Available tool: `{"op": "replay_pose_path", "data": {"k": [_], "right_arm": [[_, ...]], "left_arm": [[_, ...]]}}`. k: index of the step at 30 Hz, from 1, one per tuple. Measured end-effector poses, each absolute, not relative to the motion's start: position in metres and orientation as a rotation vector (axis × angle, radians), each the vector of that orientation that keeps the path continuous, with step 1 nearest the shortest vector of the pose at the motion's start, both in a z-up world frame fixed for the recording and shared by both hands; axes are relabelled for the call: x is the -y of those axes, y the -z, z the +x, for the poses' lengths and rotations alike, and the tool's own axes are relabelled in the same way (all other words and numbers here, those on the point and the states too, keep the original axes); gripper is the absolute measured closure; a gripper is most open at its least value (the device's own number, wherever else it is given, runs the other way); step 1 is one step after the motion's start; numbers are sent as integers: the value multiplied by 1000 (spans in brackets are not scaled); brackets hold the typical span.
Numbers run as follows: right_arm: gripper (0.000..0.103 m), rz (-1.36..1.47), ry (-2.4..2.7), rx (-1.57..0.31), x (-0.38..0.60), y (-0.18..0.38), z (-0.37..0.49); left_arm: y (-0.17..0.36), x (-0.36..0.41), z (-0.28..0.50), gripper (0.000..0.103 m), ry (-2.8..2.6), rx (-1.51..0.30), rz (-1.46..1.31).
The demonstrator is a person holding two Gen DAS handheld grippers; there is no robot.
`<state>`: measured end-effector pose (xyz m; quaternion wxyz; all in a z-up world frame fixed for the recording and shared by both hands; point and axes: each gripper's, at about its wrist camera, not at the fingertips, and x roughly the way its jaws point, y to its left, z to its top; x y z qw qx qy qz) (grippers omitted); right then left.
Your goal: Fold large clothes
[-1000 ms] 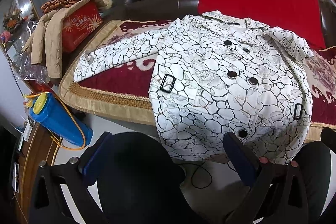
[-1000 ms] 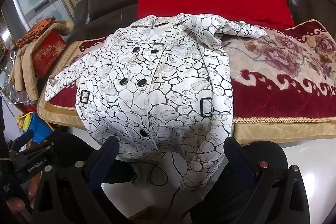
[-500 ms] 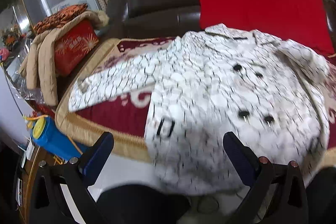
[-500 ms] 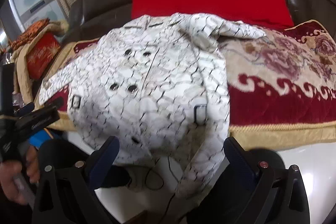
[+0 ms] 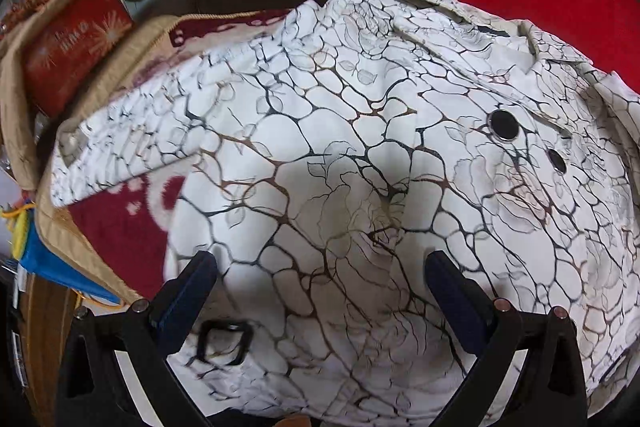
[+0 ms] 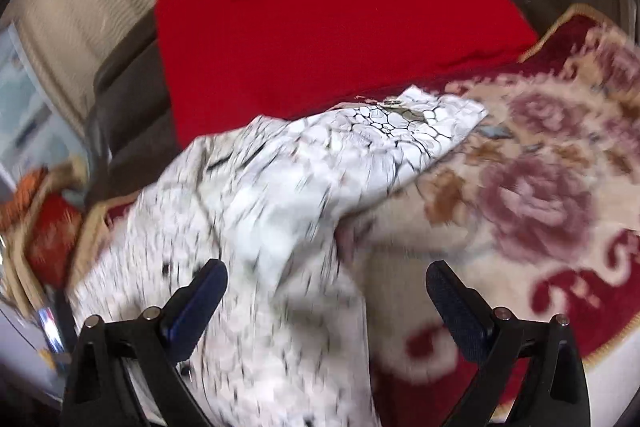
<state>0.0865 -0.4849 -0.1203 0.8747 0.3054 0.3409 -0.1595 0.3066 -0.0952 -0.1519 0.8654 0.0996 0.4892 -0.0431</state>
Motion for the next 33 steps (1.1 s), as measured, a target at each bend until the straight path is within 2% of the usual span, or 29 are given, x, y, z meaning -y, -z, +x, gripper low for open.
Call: {"op": "replay_pose_path", "data": {"k": [8, 10, 13, 14, 15, 16, 17, 18, 22, 27, 33], "right_arm": [[3, 1143, 349, -611, 604, 183, 136], [11, 1230, 359, -600, 623, 198, 144], [15, 1318, 367, -546, 642, 210, 155], [19, 1309, 364, -531, 644, 209, 158], [33, 1285, 354, -528, 647, 206, 165], [58, 1268, 353, -543, 648, 206, 172], [72, 1257, 359, -560, 649, 206, 177], [78, 1225, 387, -598, 648, 205, 184], [85, 1102, 404, -559, 635, 176, 190], [86, 926, 308, -489, 590, 115, 204], [86, 718, 49, -476, 475, 53, 251]], "left_arm": [[162, 81, 305, 0, 151, -1017, 108], [165, 76, 310, 0, 164, -1039, 64], [167, 73, 311, 0, 178, -1043, 40], [167, 73, 310, 0, 175, -1035, 43], [167, 74, 308, 0, 170, -1024, 49], [168, 74, 307, 0, 168, -1021, 51], [168, 74, 307, 0, 166, -1017, 52], [167, 74, 307, 0, 167, -1018, 51], [162, 77, 307, 0, 168, -1006, 71], [146, 78, 309, 0, 117, -910, 135], [132, 57, 311, 0, 55, -846, 70]]}}
